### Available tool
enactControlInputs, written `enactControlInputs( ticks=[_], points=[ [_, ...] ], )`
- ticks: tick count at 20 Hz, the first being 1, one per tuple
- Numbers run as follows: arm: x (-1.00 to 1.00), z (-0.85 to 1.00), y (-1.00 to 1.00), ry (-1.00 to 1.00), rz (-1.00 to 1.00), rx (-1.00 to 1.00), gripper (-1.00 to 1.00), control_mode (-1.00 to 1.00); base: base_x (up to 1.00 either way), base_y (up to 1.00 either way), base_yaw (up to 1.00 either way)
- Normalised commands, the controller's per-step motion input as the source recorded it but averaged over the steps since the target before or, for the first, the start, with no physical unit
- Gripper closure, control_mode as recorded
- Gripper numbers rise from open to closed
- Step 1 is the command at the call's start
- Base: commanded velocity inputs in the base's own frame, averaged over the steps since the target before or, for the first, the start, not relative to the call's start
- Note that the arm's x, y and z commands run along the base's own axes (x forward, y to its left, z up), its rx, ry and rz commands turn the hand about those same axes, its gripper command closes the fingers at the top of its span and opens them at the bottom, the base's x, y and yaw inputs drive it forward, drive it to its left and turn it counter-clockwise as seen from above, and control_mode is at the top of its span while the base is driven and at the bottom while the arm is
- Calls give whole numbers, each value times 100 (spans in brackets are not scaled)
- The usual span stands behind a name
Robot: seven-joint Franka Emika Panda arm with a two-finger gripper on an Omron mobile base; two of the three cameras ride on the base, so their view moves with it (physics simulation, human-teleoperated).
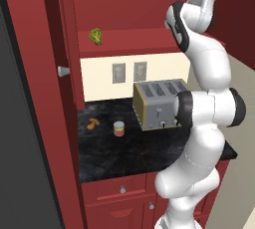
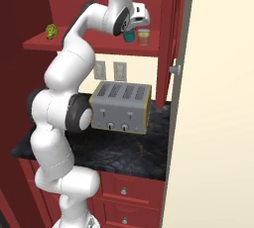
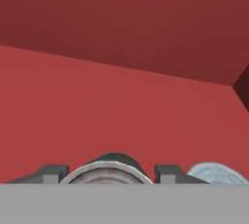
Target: Pick the cans from the counter and place them in their designated side in the cabinet.
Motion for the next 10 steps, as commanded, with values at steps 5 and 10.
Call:
enactControlInputs(
  ticks=[5, 10],
  points=[
    [27, -7, -3, 6, 0, 0, 100, -100, 0, 0, 0],
    [20, -11, 0, 5, 0, 0, 100, -100, 0, 0, 0]
  ],
)
